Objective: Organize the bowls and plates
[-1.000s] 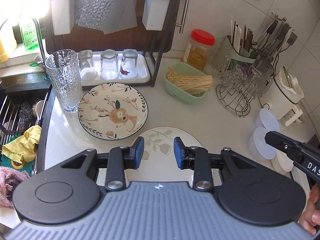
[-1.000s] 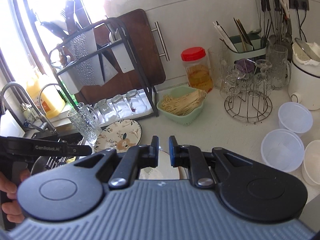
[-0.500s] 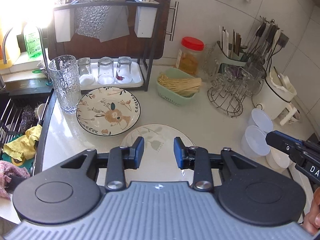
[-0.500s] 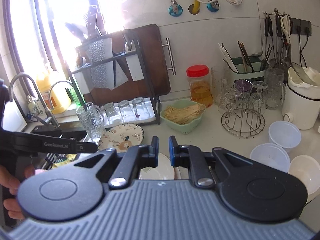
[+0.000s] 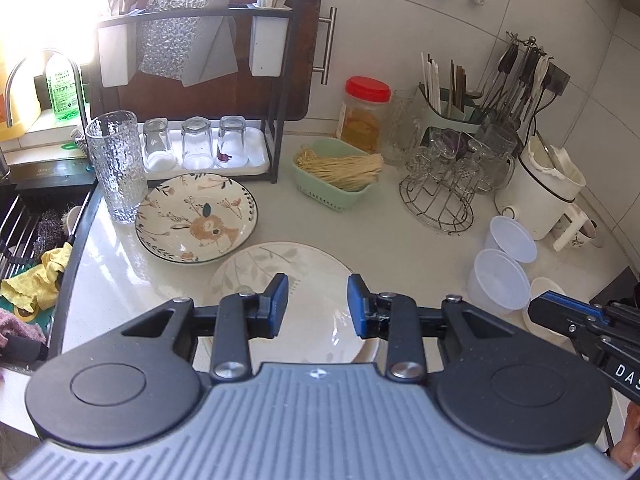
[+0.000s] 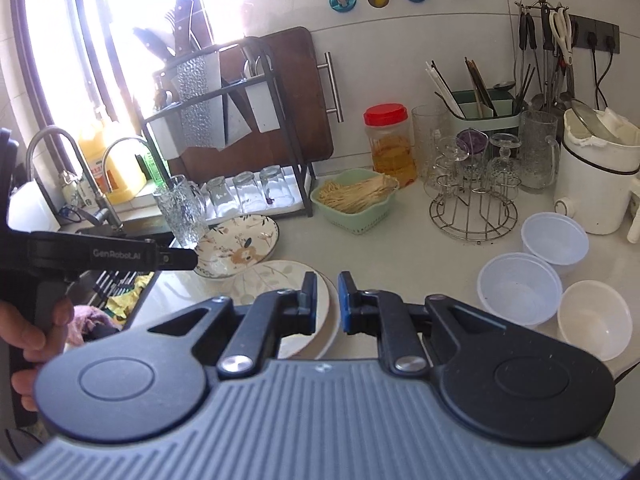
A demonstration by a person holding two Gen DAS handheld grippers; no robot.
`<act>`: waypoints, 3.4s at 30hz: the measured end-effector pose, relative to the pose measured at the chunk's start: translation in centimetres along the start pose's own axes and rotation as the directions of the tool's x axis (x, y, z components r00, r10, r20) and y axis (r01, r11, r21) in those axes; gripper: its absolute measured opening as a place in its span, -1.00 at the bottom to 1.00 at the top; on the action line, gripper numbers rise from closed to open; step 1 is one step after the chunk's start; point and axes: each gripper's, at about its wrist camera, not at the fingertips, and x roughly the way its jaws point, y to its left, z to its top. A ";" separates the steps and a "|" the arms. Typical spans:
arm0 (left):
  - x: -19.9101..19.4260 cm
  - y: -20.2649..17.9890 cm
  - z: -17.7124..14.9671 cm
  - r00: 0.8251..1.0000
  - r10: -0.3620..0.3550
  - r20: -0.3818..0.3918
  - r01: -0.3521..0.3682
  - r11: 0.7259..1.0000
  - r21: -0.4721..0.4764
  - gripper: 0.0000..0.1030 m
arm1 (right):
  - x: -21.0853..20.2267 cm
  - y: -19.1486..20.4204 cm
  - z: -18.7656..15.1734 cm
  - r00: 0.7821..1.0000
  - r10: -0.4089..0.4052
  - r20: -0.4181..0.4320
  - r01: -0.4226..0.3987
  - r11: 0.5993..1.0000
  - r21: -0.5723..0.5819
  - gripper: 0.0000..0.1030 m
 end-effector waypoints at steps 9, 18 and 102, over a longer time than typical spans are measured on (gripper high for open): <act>-0.2 -0.1 -0.7 0.995 0.095 0.008 -0.095 0.995 -0.023 -0.28 | 0.1 -2.6 -0.5 1.000 -0.016 -0.021 0.015 0.999 -0.041 0.40; -0.2 0.3 -0.7 0.989 0.149 -0.015 -0.149 0.989 -0.007 -0.23 | 1.0 -3.9 -0.3 1.000 -0.012 -0.014 0.011 1.000 -0.024 0.65; 24.4 27.6 8.8 0.948 -0.013 -0.318 -0.083 0.955 -0.285 -0.23 | 38.0 7.1 4.3 0.900 0.021 -0.436 0.033 0.993 0.116 -0.67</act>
